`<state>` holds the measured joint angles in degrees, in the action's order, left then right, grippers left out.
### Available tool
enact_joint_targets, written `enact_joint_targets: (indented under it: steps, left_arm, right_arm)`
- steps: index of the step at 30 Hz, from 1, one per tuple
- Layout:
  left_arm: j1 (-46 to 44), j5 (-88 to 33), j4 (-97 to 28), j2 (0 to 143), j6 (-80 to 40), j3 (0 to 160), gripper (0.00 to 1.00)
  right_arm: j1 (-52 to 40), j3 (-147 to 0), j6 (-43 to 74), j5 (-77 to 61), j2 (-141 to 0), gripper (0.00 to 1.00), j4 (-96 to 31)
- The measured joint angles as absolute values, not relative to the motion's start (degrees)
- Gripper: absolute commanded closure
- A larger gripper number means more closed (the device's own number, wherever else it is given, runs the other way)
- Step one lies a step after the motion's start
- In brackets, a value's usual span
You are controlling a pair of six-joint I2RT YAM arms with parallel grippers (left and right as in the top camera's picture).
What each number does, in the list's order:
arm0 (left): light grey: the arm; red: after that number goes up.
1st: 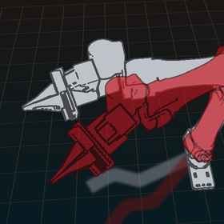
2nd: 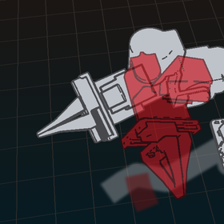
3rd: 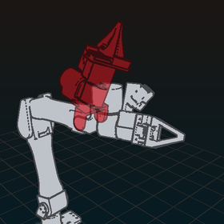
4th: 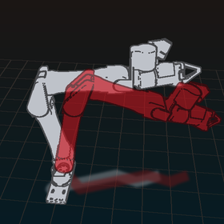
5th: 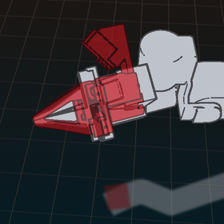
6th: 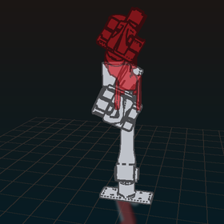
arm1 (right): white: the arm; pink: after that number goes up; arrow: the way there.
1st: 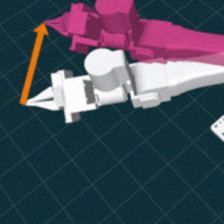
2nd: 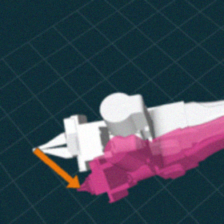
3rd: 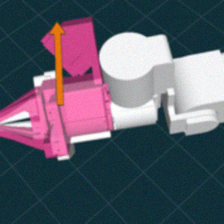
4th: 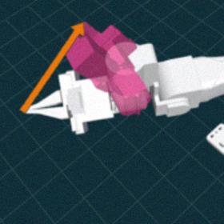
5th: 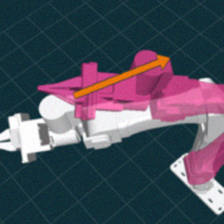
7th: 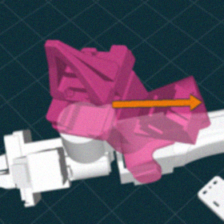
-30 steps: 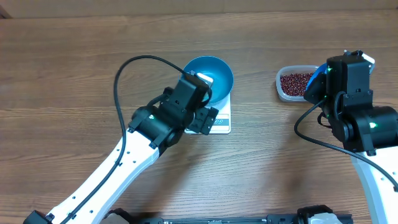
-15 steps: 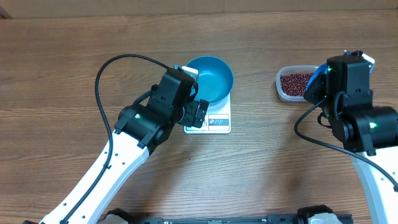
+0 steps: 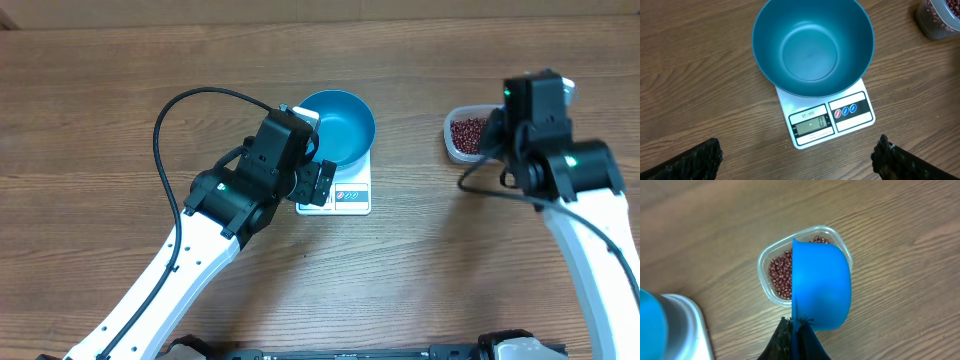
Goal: Scoop item into bowl and weigh 150g on scale
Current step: 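Lower the blue scoop into the red bean tub with the right gripper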
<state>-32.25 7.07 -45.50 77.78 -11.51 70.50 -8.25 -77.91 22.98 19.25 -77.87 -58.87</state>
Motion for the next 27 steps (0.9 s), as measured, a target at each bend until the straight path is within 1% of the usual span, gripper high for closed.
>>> enact_joint_targets:
  steps: [8, 14, 27]
  left_arm:
    - [-32.2, 7.1, -45.8, 77.8, -11.6, 70.5, 0.0]
    - [-32.2, 7.1, -45.8, 77.8, -11.4, 70.5, 0.01]
    - [-32.2, 7.1, -45.7, 77.8, -10.1, 70.5, 0.0]
  right_arm:
    - [-8.2, -85.5, 11.7, 21.1, -88.0, 0.96, -58.5]
    - [-8.2, -86.4, 4.5, 26.2, -93.0, 0.96, -59.4]
    - [-8.2, -86.4, 1.5, 28.5, -99.7, 0.96, -59.1]
